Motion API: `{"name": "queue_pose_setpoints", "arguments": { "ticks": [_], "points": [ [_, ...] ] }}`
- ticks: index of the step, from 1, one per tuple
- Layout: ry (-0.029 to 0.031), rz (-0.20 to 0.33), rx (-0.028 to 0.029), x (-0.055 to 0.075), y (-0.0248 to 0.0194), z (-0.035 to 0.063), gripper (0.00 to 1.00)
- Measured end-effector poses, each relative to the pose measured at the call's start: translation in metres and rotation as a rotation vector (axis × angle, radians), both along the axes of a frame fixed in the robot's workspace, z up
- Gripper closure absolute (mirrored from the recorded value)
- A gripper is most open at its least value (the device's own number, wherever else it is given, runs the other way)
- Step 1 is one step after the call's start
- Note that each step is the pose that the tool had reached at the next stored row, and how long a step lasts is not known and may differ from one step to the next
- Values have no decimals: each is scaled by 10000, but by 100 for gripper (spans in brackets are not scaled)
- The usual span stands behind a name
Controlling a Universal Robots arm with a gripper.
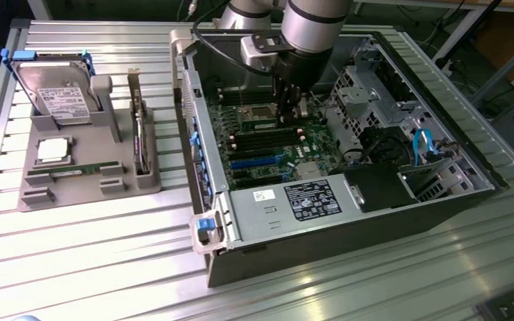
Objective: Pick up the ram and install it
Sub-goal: 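Insert the ram into the slot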
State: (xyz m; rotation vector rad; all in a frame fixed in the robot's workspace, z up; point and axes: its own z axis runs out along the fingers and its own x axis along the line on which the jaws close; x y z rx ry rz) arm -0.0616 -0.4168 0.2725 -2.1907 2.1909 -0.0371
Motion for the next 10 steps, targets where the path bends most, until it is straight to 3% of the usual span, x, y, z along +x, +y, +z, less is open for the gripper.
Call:
{"name": "queue_pose_setpoints", "arguments": {
  "ticks": [7,10],
  "points": [
    [4,0,1,0,0,-13,86],
    [5,0,-25,0,0,-53,86]
  ]
}}
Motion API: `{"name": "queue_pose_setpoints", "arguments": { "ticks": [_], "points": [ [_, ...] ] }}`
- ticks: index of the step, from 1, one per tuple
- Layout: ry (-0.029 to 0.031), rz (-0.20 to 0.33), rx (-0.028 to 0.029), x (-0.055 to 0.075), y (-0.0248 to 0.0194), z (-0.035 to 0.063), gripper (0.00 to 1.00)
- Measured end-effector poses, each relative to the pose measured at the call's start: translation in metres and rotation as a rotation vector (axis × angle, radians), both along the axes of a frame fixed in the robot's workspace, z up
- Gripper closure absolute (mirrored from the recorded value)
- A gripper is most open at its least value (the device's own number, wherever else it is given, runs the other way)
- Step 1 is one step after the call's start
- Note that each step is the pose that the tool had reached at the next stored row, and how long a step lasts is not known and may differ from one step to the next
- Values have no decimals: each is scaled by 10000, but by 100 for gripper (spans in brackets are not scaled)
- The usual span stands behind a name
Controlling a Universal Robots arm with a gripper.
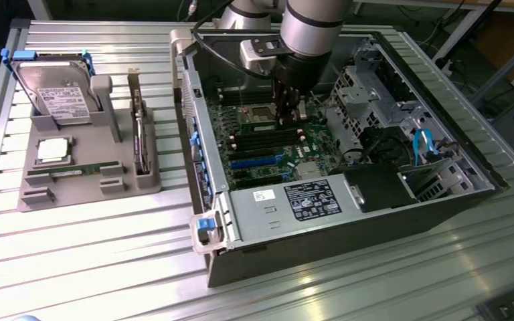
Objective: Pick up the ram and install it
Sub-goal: 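Insert the ram into the slot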
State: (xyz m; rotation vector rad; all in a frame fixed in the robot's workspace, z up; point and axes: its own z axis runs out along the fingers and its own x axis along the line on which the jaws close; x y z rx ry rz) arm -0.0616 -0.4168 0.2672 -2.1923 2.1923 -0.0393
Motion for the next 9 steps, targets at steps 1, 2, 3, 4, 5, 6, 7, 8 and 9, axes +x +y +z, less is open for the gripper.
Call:
{"name": "queue_pose_setpoints", "arguments": {
  "ticks": [1,2,3,4,5,6,7,8,9],
  "points": [
    [0,0,-3,0,0,-1,86],
    [1,0,-3,0,0,-2,86],
    [0,0,-3,0,0,-2,86],
    [0,0,-2,0,0,-2,86],
    [0,0,-1,0,0,-3,86],
    [-1,-1,-1,0,9,-6,86],
    [-1,-1,-1,0,18,-9,86],
    [-1,0,-1,0,30,-13,86],
    [0,0,-2,0,40,-16,86]
  ]
}}
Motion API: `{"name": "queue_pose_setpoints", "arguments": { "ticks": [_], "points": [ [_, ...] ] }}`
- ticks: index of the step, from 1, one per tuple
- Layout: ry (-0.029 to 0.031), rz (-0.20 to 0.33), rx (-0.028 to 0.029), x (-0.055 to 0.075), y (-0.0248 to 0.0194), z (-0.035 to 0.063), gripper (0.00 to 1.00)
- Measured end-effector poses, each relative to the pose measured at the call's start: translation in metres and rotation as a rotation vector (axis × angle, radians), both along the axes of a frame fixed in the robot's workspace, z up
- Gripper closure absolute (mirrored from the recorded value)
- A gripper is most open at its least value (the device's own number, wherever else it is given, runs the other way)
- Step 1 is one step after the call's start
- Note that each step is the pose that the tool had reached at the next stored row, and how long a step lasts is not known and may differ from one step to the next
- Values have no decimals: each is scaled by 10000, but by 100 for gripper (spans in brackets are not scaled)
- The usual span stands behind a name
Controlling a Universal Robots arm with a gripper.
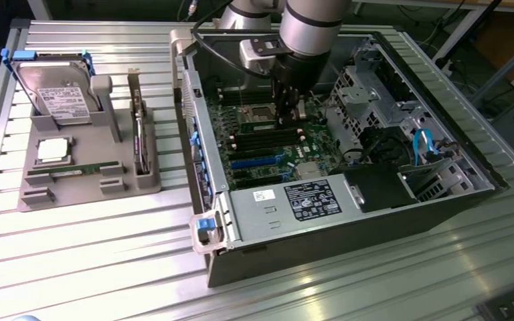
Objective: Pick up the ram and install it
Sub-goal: 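Insert the ram into the slot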
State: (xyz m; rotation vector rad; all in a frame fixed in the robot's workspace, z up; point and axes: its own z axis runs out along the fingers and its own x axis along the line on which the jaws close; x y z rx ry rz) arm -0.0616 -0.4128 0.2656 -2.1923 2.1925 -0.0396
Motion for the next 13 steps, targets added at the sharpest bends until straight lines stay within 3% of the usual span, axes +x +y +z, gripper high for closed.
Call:
{"name": "queue_pose_setpoints", "arguments": {
  "ticks": [3,9,12,13],
  "points": [
    [-2,1,-7,1,28,-19,86],
    [-2,0,-17,1,30,-25,86],
    [-43,0,-66,0,31,-45,86],
    [-82,0,-101,0,32,-60,86]
  ]
}}
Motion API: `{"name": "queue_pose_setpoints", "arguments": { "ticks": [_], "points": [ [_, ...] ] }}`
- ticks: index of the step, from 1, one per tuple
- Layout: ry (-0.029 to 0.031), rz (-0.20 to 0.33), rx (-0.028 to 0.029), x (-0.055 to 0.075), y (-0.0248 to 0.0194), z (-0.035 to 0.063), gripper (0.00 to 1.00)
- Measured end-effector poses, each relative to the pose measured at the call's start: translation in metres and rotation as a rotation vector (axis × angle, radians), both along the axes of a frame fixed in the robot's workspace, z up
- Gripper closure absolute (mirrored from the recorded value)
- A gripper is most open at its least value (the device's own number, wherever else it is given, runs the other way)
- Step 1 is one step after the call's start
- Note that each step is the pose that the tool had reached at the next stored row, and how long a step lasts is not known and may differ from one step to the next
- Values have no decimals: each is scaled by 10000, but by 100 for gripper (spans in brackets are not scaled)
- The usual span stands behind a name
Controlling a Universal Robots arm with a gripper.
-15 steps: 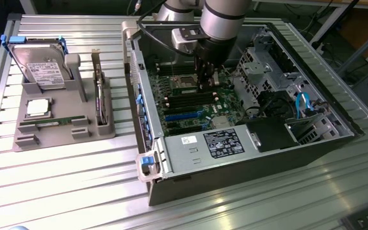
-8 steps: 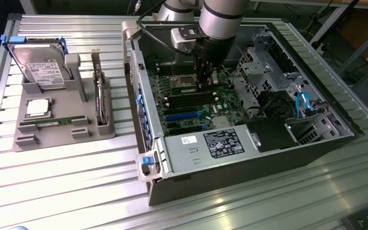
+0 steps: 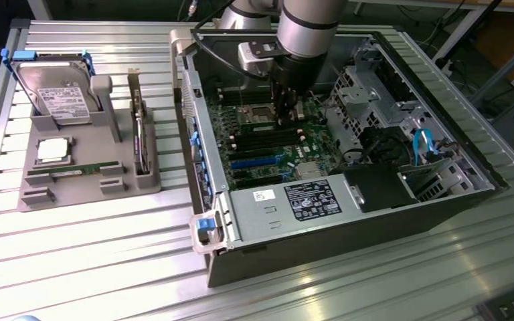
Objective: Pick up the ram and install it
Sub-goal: 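Insert the ram into the slot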
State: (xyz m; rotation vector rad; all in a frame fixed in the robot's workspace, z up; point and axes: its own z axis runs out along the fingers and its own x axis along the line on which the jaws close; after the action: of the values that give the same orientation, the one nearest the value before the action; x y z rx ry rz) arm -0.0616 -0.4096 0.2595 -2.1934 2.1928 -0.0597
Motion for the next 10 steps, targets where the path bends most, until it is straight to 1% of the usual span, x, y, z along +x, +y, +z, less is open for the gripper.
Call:
{"name": "queue_pose_setpoints", "arguments": {
  "ticks": [2,3,6,10],
  "points": [
    [-54,1,-32,0,0,-19,86],
    [-76,1,-40,1,1,-28,86],
    [-99,0,-46,0,1,-41,86],
    [-104,-1,-61,4,1,-44,86]
  ]
}}
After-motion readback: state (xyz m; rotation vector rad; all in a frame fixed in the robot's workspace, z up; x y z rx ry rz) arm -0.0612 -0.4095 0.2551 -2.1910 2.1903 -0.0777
